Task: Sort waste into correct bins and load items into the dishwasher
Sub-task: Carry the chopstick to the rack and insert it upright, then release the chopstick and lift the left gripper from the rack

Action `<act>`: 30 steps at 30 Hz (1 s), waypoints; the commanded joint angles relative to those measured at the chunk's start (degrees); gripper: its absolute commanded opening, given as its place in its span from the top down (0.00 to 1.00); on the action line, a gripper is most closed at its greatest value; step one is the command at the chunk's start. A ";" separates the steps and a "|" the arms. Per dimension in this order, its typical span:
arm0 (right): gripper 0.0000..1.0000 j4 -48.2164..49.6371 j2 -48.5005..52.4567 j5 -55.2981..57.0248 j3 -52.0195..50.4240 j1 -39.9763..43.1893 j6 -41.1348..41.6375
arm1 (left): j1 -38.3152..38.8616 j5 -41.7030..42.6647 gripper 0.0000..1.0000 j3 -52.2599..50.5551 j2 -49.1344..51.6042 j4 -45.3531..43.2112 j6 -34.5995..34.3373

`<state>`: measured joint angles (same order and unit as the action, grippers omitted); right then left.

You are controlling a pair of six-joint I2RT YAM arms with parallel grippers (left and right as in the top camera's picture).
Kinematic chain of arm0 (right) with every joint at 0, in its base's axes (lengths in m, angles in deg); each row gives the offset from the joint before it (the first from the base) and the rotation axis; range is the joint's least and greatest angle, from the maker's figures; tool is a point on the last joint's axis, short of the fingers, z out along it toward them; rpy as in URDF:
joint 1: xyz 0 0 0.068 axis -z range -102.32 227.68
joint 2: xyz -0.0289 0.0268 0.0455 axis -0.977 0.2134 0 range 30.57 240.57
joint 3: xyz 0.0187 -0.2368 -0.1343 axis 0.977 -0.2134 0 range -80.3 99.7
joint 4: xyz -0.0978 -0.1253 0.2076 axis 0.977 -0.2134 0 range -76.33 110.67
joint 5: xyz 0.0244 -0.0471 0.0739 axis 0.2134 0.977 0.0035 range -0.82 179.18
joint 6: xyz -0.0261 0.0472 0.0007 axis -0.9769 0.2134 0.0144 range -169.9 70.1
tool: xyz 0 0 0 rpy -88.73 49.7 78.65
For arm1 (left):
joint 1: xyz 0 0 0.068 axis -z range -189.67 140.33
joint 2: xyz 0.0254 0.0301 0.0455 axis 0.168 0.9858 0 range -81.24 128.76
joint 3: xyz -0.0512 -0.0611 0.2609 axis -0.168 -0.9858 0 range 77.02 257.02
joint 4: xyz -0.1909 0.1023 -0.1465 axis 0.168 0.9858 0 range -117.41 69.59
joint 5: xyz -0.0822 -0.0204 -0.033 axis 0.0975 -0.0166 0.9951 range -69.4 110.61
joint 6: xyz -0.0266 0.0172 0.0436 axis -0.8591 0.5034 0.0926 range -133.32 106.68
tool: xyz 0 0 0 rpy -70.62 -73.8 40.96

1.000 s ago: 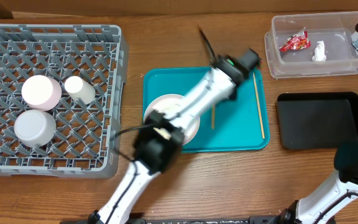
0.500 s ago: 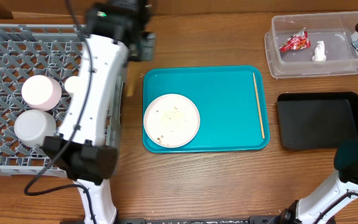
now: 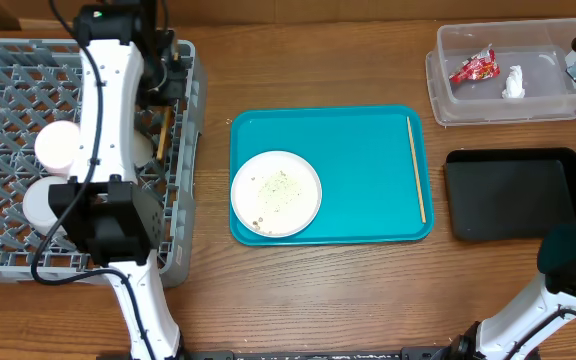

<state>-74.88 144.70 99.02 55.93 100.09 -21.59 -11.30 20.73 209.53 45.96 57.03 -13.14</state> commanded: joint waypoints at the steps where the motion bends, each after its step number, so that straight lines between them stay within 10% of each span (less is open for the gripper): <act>1: 0.00 0.28 -1.40 0.44 1.40 -0.04 0.22 | -1.14 2.32 0.96 -0.15 1.68 -0.02 -0.07; 25: 0.00 0.28 -1.40 0.44 1.40 -0.04 0.22 | -1.40 4.59 0.96 -0.15 3.63 -0.70 1.99; 30: 0.00 0.48 -1.40 0.42 1.40 -0.04 0.24 | -1.40 3.91 0.75 -0.15 3.63 -0.74 1.99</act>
<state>-74.86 144.70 99.04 55.93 100.09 -21.61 -12.77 25.45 209.49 49.19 56.55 -11.28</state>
